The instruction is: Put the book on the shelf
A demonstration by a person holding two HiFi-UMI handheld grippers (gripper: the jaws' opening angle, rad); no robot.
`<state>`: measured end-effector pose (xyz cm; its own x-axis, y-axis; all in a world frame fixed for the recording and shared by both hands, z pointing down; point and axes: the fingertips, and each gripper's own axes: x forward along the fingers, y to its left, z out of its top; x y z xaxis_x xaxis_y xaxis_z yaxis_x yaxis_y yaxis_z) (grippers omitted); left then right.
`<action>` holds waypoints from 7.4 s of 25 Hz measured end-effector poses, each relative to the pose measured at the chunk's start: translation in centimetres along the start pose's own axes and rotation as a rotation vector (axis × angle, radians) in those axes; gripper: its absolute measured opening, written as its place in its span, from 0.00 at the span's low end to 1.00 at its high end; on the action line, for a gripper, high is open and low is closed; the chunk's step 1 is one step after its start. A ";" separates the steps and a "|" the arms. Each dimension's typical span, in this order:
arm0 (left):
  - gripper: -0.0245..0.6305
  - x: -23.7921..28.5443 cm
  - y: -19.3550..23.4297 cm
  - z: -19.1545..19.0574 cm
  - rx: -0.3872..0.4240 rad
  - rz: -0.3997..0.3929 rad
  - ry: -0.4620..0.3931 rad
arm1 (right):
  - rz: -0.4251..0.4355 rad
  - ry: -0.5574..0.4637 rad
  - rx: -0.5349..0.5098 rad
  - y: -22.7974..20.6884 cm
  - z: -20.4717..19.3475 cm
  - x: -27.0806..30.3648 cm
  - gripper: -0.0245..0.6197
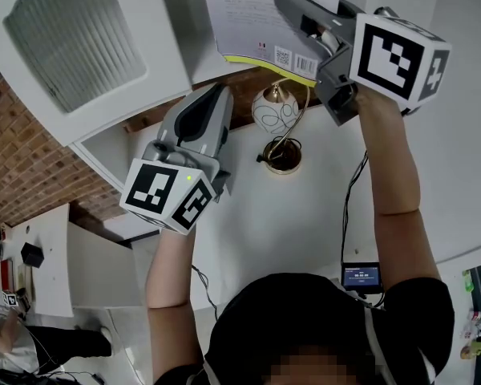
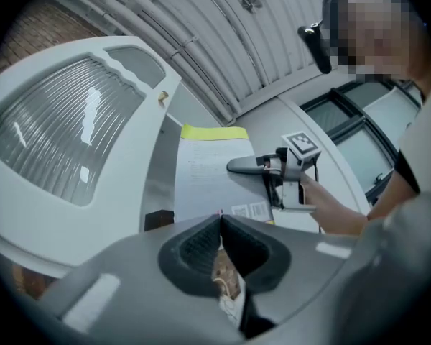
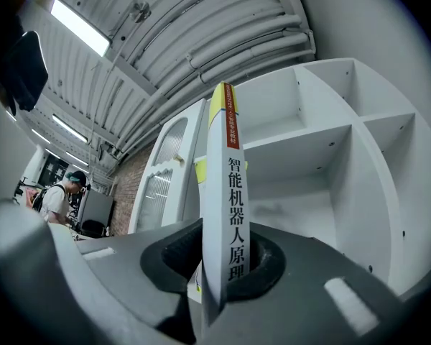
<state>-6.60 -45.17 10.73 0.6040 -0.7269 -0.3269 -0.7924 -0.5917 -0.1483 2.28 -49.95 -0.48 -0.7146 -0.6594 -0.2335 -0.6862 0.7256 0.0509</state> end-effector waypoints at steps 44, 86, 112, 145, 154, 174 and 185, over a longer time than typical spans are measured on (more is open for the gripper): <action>0.05 2.2 4.5 2.1 0.079 0.138 0.099 | -0.089 0.083 -0.196 1.3 -5.0 12.7 0.15; 0.05 2.1 2.3 -2.5 0.025 0.139 0.159 | -0.019 0.066 -0.287 3.8 -7.3 7.4 0.16; 0.05 0.5 0.7 -3.7 -0.002 0.168 0.154 | -0.029 0.085 -0.256 4.0 -8.5 4.3 0.19; 0.05 -9.0 -5.4 -16.6 -0.243 0.168 0.242 | -0.195 0.333 0.056 7.5 -29.5 -10.9 0.10; 0.05 -12.9 -6.6 -20.3 -0.314 0.192 0.290 | -0.256 0.405 0.197 9.1 -34.4 -14.2 0.08; 0.05 -16.0 -9.6 -24.1 -0.370 0.190 0.358 | -0.178 0.404 0.170 13.9 -37.2 -15.4 0.03; 0.05 -16.3 -9.0 -24.1 -0.385 0.189 0.362 | -0.162 0.426 0.169 14.7 -37.4 -15.3 0.03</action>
<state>-7.22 -36.40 39.85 0.4988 -0.8659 0.0367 -0.8424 -0.4745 0.2554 -1.92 -36.53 40.16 -0.6167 -0.7628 0.1945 -0.7867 0.6055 -0.1200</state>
